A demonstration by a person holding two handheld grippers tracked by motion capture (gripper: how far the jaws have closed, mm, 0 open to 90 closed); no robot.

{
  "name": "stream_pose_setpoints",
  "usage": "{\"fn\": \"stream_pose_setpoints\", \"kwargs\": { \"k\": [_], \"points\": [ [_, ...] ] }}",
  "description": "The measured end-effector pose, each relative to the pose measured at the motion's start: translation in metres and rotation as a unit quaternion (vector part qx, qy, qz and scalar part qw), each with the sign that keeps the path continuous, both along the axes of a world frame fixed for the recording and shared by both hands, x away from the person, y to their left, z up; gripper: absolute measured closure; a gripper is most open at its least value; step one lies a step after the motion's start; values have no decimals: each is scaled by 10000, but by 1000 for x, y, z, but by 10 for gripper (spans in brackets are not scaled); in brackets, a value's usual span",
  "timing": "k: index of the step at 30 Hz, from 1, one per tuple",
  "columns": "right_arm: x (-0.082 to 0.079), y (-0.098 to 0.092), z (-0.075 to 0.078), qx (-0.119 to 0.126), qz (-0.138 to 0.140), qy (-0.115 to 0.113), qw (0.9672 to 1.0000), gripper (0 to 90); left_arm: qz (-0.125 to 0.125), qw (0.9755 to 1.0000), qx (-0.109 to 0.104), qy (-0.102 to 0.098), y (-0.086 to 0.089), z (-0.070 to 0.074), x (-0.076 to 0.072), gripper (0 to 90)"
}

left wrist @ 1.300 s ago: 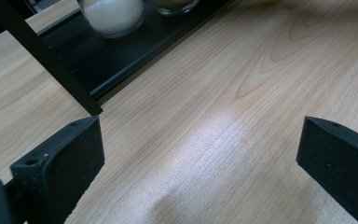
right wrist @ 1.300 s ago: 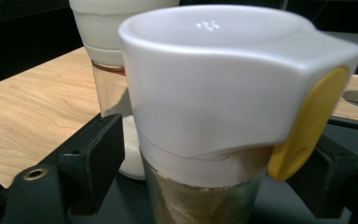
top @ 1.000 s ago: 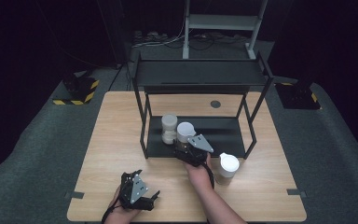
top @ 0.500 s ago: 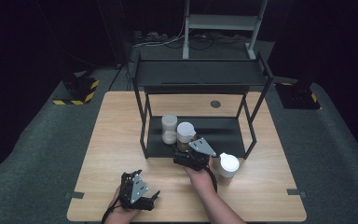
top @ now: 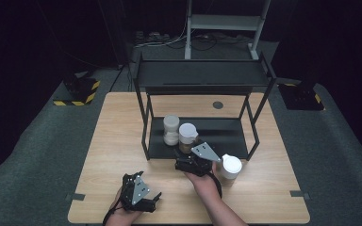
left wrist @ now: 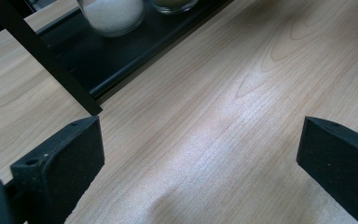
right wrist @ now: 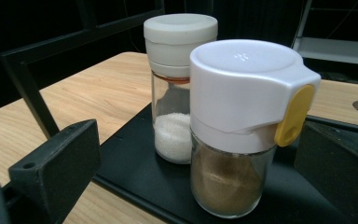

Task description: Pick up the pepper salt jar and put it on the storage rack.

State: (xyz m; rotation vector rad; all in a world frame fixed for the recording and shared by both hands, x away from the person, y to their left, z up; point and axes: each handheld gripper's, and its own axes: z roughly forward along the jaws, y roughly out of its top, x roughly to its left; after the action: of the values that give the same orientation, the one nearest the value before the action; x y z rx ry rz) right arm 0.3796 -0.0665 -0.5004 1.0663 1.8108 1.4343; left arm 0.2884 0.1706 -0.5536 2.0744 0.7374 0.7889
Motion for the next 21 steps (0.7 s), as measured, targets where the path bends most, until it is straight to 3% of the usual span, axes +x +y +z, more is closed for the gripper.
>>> {"fn": "stream_pose_setpoints", "kwargs": {
  "k": [11, 21],
  "points": [
    [-18, -5, 1, 50, 245, -37, 9997, 0, -17, 10000, 24, 8, 0, 0, 0, 9],
    [-36, -10, 2, -60, 491, -173, 9986, 0, -32, 10000, 39, 11, 0, 0, 0, 9]
  ]
}}
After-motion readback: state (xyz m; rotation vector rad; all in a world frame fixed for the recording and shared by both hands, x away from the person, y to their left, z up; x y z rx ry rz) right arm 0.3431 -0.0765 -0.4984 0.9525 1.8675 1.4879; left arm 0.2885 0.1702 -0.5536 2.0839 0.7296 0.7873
